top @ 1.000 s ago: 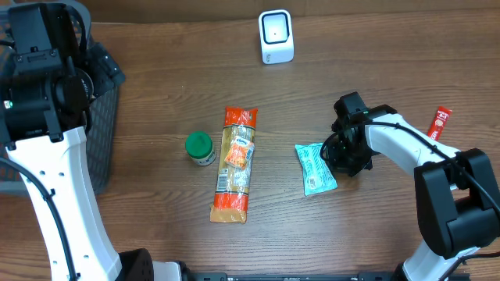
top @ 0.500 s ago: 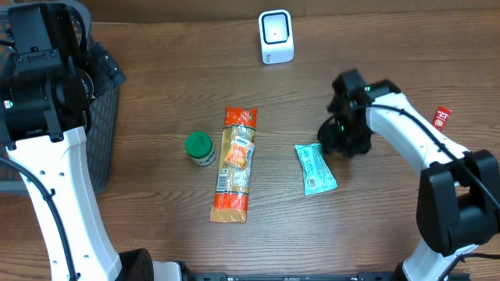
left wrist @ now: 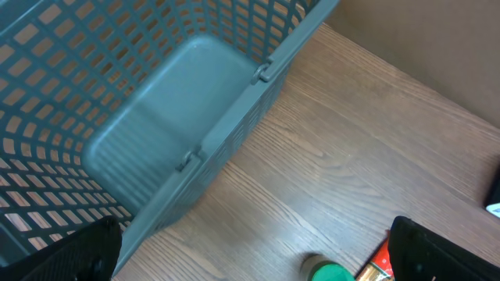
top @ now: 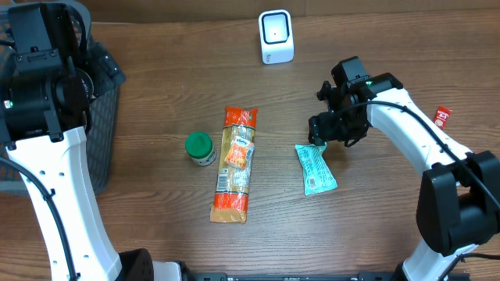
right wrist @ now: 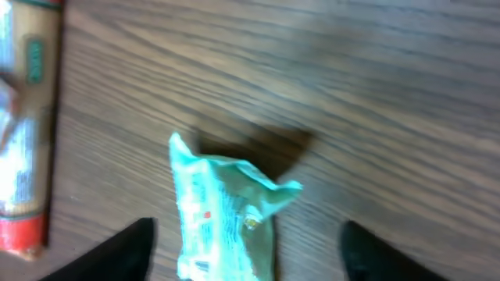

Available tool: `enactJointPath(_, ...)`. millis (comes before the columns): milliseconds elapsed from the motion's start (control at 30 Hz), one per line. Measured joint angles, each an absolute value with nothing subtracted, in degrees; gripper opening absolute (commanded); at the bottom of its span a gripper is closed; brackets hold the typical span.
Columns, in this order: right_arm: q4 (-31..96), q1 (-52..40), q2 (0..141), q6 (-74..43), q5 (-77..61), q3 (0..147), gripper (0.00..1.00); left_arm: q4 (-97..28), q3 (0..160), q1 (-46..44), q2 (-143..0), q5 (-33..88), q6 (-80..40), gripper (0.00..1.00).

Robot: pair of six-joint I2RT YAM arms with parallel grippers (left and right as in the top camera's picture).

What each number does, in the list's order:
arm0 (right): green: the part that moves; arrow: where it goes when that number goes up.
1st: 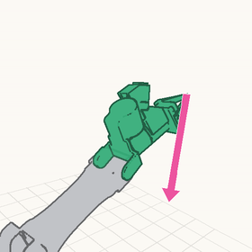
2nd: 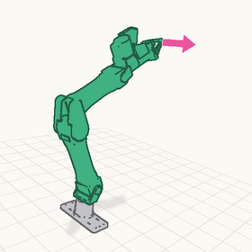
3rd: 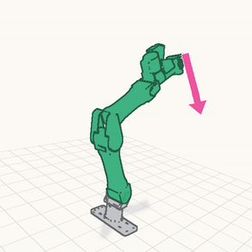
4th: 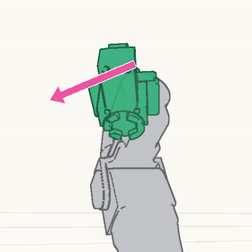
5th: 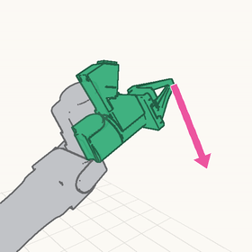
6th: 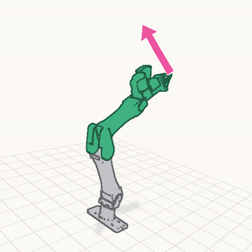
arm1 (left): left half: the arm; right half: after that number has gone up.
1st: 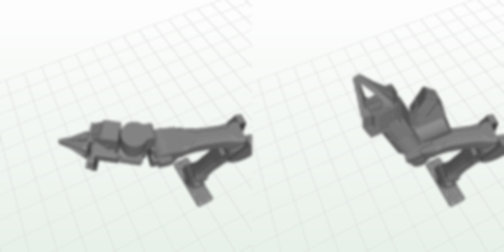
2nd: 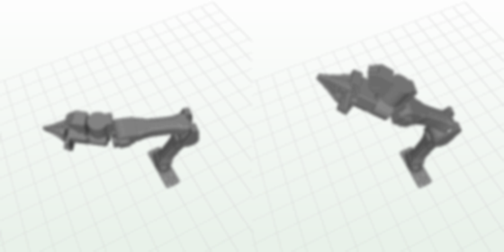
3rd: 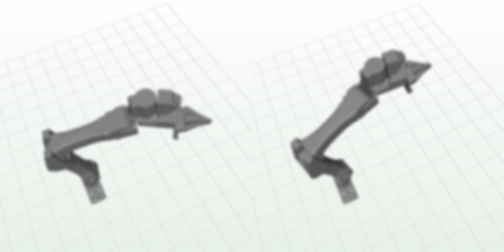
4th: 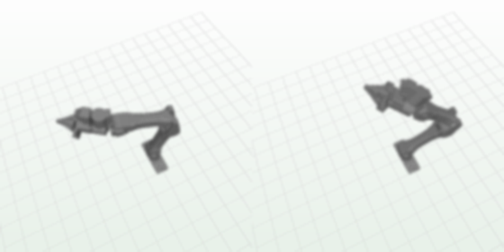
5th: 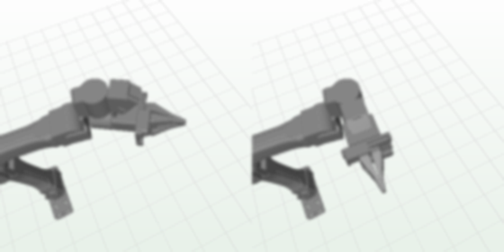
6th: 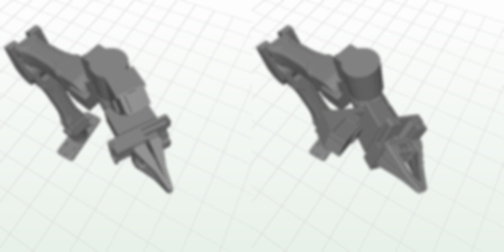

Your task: Scan the item barcode

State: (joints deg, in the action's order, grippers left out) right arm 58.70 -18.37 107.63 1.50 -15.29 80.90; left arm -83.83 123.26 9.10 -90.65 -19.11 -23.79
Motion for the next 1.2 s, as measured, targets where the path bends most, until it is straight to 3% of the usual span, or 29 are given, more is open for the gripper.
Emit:
enactJointPath(367, 58.4, -18.4, 107.6, 9.0, -20.5, 79.8, 0.67, -83.8, 123.3, 9.1, -90.7, -19.1, -23.8, 1.00)
enactJointPath(1200, 49.2, -18.2, 107.6, 3.0, -23.0, 68.0, 0.62, -83.8, 123.3, 9.1, -90.7, -19.1, -23.8, 0.99)
